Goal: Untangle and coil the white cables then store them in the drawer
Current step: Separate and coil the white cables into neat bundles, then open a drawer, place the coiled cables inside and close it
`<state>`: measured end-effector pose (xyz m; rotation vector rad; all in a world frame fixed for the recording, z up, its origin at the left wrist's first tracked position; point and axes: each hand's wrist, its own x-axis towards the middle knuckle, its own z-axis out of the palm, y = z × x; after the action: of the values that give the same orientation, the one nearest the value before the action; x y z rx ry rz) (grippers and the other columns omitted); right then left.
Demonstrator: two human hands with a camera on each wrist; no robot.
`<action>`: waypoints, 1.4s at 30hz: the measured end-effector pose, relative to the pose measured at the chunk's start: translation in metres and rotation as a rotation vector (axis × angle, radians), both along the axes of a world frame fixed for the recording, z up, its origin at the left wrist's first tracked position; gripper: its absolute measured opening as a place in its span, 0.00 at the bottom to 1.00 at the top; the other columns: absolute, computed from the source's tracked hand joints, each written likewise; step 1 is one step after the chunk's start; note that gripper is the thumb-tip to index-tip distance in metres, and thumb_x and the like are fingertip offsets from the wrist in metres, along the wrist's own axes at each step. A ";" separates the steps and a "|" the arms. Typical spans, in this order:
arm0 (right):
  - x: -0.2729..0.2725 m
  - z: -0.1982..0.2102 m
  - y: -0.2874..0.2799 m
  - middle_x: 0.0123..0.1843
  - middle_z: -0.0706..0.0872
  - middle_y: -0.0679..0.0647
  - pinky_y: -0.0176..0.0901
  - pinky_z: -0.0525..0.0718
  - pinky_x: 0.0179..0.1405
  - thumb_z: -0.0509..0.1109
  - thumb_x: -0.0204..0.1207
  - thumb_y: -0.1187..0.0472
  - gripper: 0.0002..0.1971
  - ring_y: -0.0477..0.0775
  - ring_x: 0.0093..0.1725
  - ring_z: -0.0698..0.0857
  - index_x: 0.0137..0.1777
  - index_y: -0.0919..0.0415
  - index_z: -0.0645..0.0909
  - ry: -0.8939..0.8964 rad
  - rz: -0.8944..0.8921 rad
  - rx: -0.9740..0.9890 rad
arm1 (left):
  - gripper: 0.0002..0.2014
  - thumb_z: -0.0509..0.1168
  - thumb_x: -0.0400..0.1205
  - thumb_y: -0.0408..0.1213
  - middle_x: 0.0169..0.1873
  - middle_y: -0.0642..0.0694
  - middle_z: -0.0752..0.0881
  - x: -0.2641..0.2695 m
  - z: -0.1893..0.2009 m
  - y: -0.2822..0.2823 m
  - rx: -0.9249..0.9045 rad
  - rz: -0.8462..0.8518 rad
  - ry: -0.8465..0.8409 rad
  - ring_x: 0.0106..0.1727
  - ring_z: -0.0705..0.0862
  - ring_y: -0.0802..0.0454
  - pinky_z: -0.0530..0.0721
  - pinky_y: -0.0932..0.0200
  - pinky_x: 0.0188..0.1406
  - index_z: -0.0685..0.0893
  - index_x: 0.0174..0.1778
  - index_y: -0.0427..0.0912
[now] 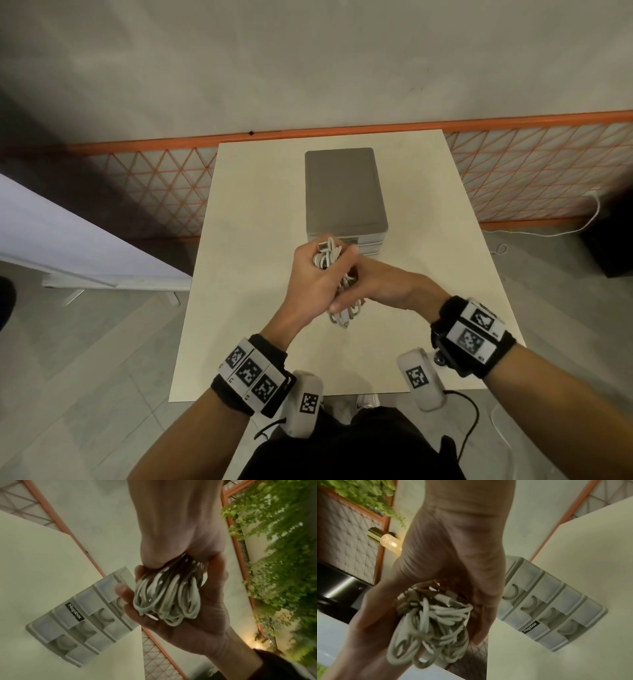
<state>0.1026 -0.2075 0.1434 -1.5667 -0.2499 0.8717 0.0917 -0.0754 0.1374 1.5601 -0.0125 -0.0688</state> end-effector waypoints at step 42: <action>-0.016 -0.070 0.013 0.52 0.85 0.57 0.48 0.73 0.40 0.65 0.78 0.49 0.15 0.63 0.43 0.81 0.59 0.57 0.75 -0.578 0.121 -1.023 | 0.16 0.66 0.80 0.53 0.56 0.52 0.89 0.053 -0.054 0.076 0.361 -0.376 -0.185 0.60 0.83 0.53 0.80 0.52 0.59 0.87 0.56 0.47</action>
<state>0.0867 -0.1945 0.0738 -2.7848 -0.3325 0.6290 0.1451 0.0005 0.0838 1.9039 -0.4616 -0.2332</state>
